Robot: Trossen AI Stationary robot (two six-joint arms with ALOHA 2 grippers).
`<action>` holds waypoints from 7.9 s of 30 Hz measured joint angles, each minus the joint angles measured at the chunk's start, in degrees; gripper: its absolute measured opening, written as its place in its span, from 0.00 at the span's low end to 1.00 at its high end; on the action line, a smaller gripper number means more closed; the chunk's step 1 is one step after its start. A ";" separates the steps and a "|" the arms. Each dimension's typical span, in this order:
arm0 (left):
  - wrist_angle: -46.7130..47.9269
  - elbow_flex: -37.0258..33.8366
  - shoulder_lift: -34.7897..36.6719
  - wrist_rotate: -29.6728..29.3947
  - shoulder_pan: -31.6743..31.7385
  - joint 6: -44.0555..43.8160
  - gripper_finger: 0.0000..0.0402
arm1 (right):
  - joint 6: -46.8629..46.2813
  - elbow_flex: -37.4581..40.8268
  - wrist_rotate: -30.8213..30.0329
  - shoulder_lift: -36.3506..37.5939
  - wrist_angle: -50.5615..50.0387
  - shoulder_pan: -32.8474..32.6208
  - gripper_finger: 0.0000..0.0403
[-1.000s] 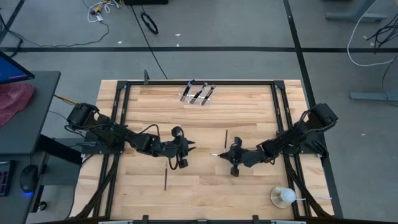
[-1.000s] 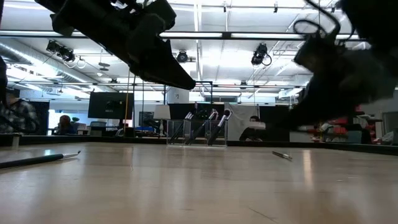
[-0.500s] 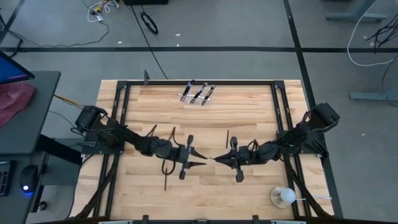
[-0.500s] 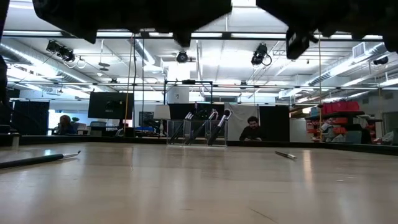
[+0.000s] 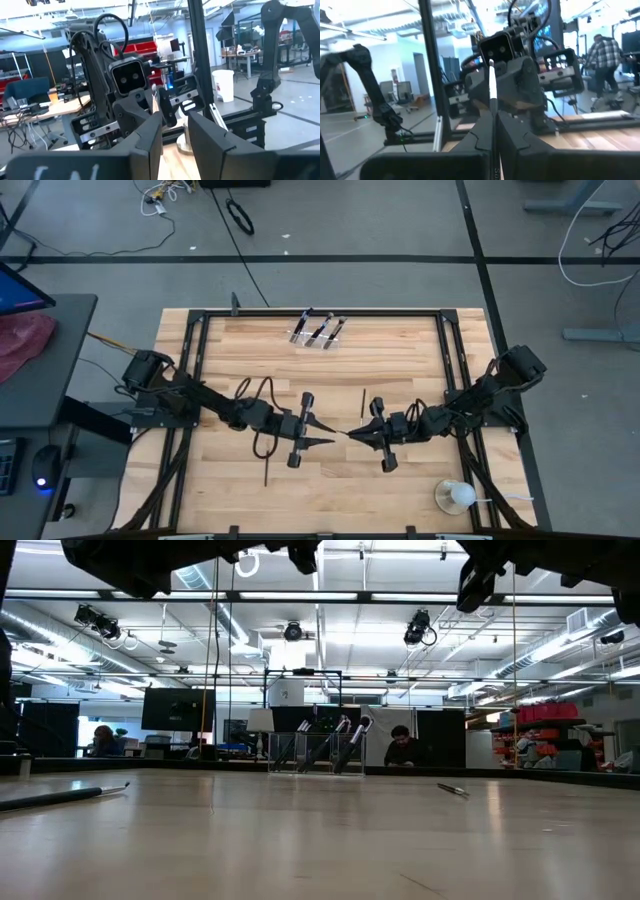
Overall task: Put items in baskets/containers
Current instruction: Put the black eyeshadow brush into the transparent organizer
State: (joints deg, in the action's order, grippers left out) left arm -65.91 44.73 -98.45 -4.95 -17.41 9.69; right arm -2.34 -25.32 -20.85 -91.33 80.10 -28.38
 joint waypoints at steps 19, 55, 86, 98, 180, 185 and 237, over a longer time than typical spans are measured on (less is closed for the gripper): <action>0.17 7.19 -5.47 -2.93 0.00 1.23 0.47 | 1.25 -0.04 0.99 0.07 0.28 0.02 0.03; 42.04 7.23 12.98 -20.65 20.37 -9.26 0.04 | -10.59 -0.04 -18.14 13.45 -39.50 0.07 0.24; 63.24 21.14 -0.13 -5.03 44.48 -10.55 0.04 | -13.51 0.00 -18.16 8.74 -38.08 1.20 0.24; 79.19 31.93 -7.90 -4.66 44.58 -10.56 0.08 | -13.68 0.00 -17.04 8.72 -37.71 1.18 0.24; 48.68 -2.10 9.94 -20.72 6.20 -17.09 0.23 | 25.22 -0.17 30.85 -6.30 -53.23 33.60 0.22; 48.84 -2.10 9.94 -19.68 4.96 -17.86 0.23 | 17.86 -0.24 26.20 -11.81 -43.93 31.64 0.14; -8.00 -1.11 -11.33 -2.94 5.75 -7.54 0.36 | 3.05 -4.13 18.03 -7.23 6.61 13.07 0.02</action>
State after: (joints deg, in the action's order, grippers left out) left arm -73.91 43.63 -109.78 -7.89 -11.66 2.15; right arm 0.71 -29.45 -2.81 -98.56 86.71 -15.31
